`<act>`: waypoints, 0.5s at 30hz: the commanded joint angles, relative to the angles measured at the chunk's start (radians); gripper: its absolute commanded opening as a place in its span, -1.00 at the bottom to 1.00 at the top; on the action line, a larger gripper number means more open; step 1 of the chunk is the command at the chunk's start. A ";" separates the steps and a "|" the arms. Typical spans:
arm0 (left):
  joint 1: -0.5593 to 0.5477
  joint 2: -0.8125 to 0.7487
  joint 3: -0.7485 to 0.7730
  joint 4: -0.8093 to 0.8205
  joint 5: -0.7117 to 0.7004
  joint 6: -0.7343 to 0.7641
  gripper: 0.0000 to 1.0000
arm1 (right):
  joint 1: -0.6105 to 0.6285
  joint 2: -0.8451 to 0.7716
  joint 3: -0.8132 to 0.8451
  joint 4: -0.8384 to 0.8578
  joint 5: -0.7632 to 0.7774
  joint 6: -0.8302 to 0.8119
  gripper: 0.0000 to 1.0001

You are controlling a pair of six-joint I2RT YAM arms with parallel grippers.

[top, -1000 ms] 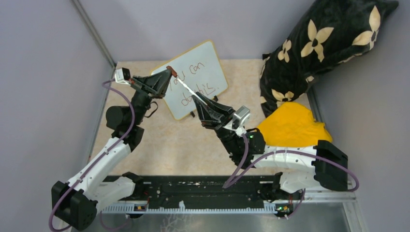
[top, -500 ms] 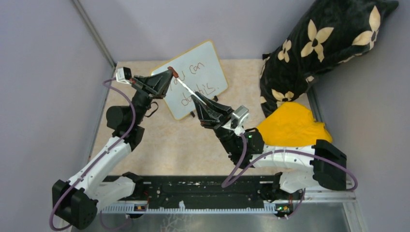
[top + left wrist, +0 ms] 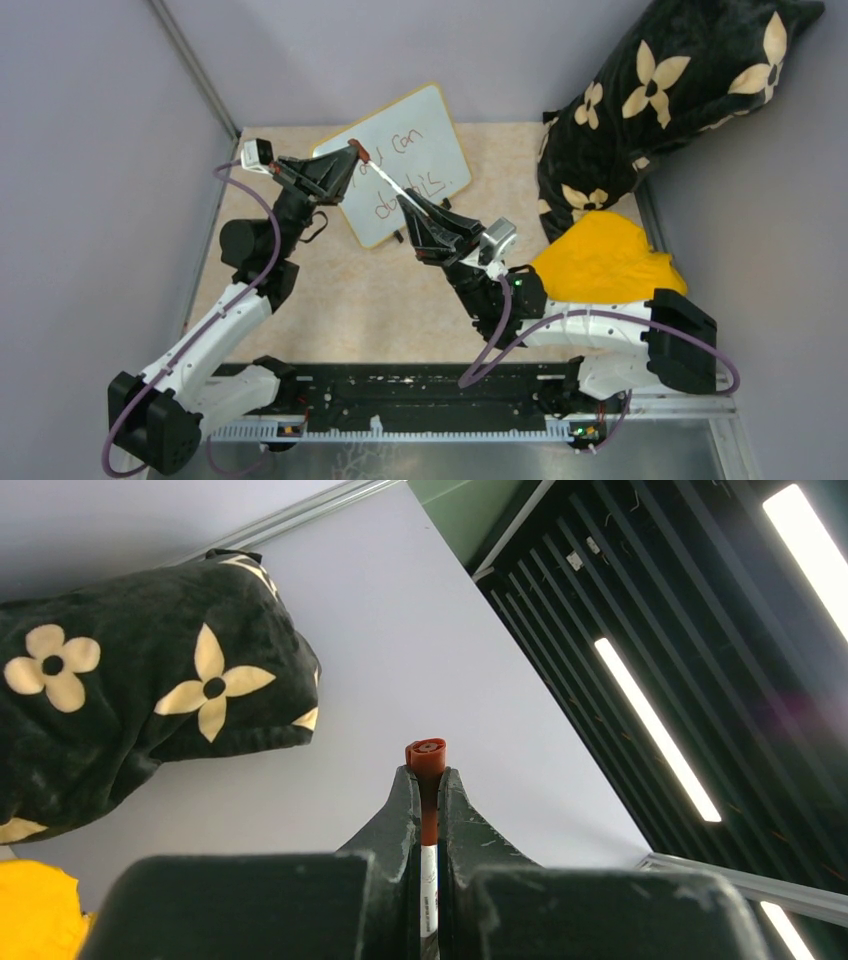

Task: Write a sentence on the whiteboard
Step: Close the pen cap.

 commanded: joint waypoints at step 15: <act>-0.015 0.027 0.026 0.059 0.063 -0.001 -1.00 | 0.007 0.136 0.118 0.160 0.031 -0.181 -1.00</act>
